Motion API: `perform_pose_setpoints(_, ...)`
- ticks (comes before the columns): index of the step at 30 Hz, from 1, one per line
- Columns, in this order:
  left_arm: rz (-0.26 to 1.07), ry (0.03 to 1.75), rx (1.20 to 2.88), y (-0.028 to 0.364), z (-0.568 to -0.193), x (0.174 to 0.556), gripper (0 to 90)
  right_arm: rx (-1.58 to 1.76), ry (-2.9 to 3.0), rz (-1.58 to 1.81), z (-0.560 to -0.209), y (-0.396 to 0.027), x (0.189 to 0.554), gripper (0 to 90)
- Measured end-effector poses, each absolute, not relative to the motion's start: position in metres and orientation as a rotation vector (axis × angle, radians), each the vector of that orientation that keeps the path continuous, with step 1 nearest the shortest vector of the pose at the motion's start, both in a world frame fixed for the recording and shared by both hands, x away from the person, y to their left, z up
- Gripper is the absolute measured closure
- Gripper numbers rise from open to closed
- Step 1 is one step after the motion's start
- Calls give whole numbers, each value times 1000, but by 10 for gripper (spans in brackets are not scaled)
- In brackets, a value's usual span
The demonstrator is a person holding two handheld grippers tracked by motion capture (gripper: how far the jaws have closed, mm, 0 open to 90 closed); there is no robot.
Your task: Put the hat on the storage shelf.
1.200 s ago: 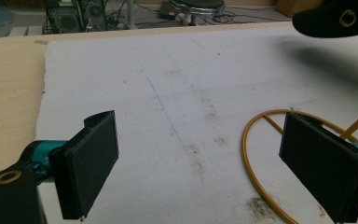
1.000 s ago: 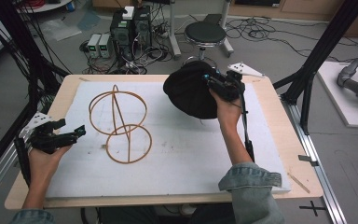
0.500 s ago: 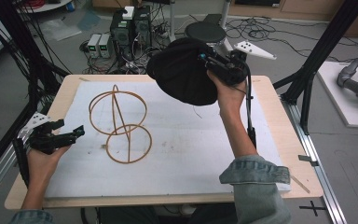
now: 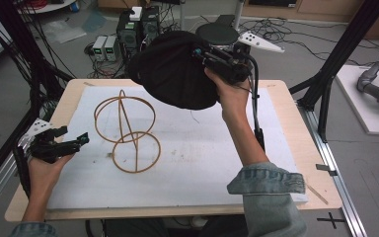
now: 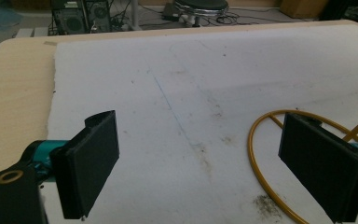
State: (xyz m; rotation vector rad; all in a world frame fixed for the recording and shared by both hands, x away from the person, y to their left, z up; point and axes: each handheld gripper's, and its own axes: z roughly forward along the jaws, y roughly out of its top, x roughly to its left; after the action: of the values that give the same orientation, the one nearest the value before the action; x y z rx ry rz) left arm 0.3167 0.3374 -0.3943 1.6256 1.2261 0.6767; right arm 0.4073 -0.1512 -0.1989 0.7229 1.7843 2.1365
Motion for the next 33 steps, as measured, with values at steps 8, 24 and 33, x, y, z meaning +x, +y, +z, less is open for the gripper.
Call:
perform_pose_setpoints(8,681,1230,1628,339,-394,316,125,618,1858,2153,-195,-129,402,711)
perform_pose_setpoints(24,690,1234,1618,342,-393,313,125,502,2047,2145,-204,-70,390,705)
perform_pose_setpoints(33,692,1235,1611,344,-392,313,125,489,2113,2123,-213,-54,390,702)
